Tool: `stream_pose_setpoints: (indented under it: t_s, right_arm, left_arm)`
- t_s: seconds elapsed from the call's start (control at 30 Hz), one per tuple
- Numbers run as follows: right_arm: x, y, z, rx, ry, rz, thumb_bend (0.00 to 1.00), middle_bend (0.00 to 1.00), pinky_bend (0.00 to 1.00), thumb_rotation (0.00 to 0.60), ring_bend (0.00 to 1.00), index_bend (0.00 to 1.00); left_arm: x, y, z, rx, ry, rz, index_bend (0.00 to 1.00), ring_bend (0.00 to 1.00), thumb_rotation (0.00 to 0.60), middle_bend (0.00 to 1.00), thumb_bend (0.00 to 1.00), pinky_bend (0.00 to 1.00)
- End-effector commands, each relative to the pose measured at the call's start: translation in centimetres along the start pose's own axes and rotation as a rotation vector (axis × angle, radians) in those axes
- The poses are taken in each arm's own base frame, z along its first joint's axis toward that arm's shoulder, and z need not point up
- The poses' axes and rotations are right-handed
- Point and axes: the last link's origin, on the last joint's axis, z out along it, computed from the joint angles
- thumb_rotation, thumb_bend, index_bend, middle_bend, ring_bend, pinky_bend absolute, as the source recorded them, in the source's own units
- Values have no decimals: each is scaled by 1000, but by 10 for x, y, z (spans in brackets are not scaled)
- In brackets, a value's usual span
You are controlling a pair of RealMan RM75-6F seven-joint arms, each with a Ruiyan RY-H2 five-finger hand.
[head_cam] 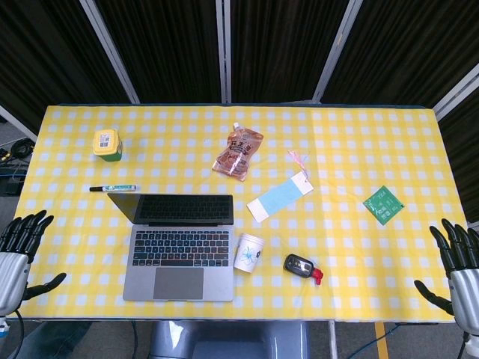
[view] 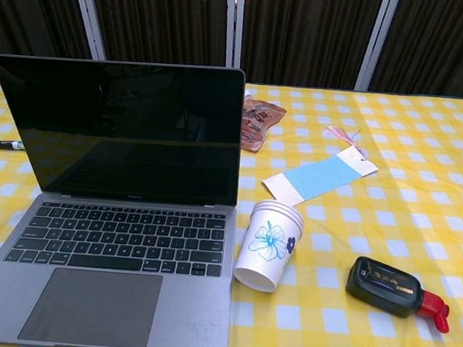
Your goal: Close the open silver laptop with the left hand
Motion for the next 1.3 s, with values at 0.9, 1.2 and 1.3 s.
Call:
stream_pose_setpoints:
  t_s: [0.9,1.2,1.3]
  right_arm:
    - [-11,15,20,-81,-31,-15,0,0,0,600,0,15]
    - [-15,24,24,-129,-37,-36,0,0,0,600,0,15]
    - [-15,26,25,-137,-37,-38,0,0,0,600,0,15]
  left_arm:
    - [12,109,179,-282,-249,-82,2,0,600,0,983,0]
    - [-9,128,210,-298,-466,-75,195,41,600,55,1000,1]
    - [-12,129,214,-294,-493,-101,221,87,600,104,1000,40]
